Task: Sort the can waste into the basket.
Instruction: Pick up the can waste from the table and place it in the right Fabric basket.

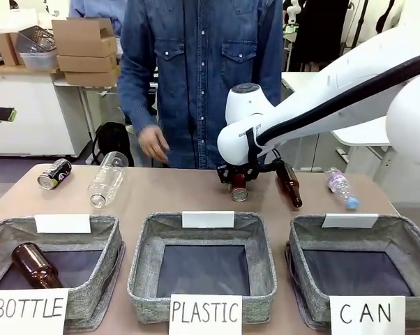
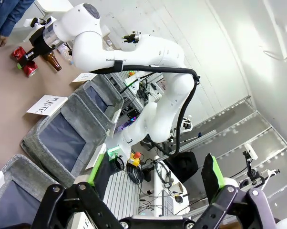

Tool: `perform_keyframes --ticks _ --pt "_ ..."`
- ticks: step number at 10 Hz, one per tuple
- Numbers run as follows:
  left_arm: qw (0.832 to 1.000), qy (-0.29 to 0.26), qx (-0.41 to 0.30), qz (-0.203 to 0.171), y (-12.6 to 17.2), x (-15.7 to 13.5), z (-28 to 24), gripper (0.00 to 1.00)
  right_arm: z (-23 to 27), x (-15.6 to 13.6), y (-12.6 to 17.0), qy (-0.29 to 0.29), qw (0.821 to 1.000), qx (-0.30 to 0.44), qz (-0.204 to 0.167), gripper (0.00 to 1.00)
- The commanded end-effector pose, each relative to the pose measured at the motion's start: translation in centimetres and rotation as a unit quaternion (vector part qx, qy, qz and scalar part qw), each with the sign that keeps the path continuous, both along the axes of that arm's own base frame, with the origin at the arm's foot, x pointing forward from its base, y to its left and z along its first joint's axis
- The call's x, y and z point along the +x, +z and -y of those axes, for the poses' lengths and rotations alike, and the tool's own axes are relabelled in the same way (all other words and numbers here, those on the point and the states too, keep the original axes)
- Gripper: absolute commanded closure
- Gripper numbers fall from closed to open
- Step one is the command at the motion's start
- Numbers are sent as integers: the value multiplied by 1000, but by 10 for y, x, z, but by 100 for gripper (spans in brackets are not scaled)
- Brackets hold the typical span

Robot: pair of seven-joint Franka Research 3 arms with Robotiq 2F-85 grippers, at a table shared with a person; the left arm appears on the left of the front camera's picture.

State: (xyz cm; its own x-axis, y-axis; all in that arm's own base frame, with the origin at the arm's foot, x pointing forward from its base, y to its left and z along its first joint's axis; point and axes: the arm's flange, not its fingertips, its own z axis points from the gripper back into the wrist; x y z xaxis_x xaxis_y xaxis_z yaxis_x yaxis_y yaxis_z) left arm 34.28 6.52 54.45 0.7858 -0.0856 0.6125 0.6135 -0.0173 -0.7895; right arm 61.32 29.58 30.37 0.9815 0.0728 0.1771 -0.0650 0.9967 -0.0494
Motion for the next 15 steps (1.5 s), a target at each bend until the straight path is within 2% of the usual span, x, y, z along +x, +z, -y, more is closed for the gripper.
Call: perform_keyframes --ticks 1,2,4,5,8,10,12,14,15 --pt "1000 -3 -11 11 4 0 0 0 -1 2 -1 -20 999 -22 12 97" --pt "1000 -3 -11 11 4 0 0 0 0 1 0 -21 1000 -19 12 100" --pt "1000 -3 -11 11 4 0 0 0 4 -3 3 -13 1000 -16 13 100" --pt "1000 -3 -11 11 4 0 0 0 13 -19 19 7 1000 1 9 100" --pt "1000 -3 -11 11 4 0 0 0 82 -116 107 76 997 -3 32 100" --pt "1000 -3 -11 11 4 0 0 0 117 -174 144 113 993 8 25 100" --pt "1000 -3 -11 11 4 0 0 0 150 -225 170 142 990 18 15 100" --pt "1000 -3 -11 11 4 0 0 0 189 -260 174 162 985 15 -49 100" --pt "1000 -3 -11 11 4 0 0 0 210 -277 165 200 977 -6 -69 100"
